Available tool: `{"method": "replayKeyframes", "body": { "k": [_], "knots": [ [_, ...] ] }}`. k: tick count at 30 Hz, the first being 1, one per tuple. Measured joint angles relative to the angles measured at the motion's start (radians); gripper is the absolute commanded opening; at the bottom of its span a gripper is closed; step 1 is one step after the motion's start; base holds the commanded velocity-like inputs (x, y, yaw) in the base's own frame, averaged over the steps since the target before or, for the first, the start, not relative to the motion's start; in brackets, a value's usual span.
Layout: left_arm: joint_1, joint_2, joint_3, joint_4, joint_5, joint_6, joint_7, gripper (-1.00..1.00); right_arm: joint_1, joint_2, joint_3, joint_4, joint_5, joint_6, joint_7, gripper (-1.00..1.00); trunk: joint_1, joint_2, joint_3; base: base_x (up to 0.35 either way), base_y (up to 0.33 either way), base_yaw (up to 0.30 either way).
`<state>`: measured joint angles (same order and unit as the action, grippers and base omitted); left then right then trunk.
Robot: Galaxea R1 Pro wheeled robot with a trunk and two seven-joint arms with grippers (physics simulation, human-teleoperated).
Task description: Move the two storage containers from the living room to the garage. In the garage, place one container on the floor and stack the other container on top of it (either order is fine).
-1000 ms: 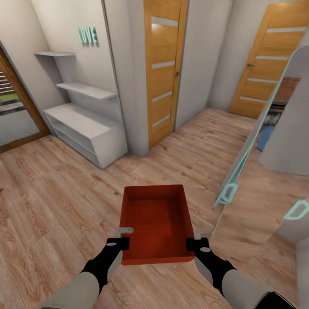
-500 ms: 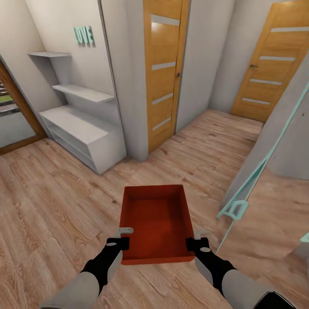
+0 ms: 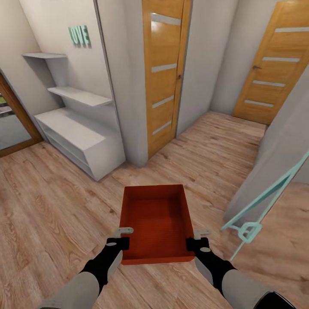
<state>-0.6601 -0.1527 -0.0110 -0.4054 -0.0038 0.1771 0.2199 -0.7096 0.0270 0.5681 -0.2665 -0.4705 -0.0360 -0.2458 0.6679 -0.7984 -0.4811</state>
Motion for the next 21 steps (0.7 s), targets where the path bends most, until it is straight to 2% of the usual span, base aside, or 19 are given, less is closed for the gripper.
{"method": "replayKeyframes", "body": {
  "k": [14,21],
  "knots": [
    [0.000,0.000,0.001,0.001,0.000,0.000,0.000,-1.00,0.000,0.000,0.000,0.000,0.000,0.001,0.000,-1.00,0.000,0.000,0.019,0.322,0.000,0.000],
    [0.000,0.000,0.000,0.002,0.000,0.000,0.001,-1.00,0.000,0.000,0.001,0.000,-0.001,0.001,0.000,-1.00,0.000,0.000,0.021,0.322,0.000,0.000]
  ]
}}
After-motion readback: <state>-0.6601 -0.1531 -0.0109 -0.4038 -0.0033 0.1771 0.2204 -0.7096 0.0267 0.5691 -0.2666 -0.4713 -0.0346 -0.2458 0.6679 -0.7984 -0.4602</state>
